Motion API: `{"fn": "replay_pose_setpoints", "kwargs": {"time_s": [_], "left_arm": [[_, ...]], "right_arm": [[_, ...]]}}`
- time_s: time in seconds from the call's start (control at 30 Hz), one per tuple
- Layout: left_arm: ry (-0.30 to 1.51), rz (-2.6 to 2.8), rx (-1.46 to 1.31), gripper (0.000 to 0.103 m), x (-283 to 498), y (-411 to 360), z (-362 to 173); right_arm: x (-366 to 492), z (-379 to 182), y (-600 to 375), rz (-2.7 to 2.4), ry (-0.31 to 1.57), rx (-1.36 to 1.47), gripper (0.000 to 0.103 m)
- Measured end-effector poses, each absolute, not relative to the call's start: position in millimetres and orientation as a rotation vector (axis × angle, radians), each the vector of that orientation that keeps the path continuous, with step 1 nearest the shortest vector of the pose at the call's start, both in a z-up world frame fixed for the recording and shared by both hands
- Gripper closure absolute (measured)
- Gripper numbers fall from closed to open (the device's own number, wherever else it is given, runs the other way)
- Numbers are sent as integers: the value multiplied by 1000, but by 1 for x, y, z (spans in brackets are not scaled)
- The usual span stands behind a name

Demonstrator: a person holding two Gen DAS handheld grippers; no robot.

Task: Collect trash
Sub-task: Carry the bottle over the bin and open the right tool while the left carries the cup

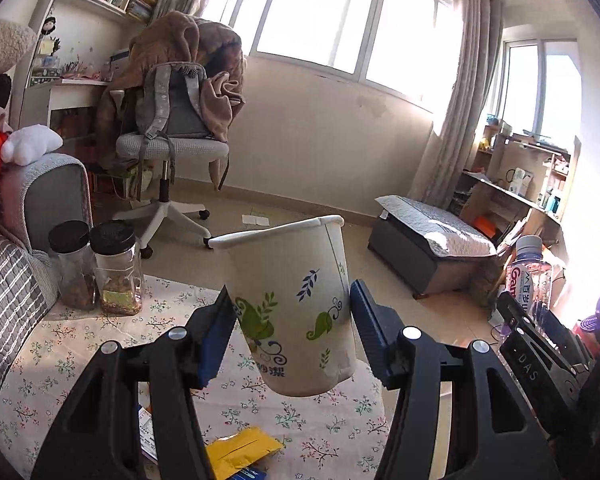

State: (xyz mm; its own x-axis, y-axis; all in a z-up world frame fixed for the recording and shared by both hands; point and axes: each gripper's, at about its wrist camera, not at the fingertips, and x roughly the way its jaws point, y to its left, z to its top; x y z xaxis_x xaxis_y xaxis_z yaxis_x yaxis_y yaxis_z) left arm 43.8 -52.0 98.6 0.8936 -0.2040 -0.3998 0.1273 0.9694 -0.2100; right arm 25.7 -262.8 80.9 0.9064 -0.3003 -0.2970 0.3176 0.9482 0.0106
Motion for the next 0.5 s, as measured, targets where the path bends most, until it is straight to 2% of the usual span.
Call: {"fn": "replay_pose_setpoints", "kwargs": {"time_s": [0.5], "left_arm": [[565, -383, -80, 46, 47, -182, 65]], "right_arm": [[-4, 17, -379, -509, 510, 114, 43]]}}
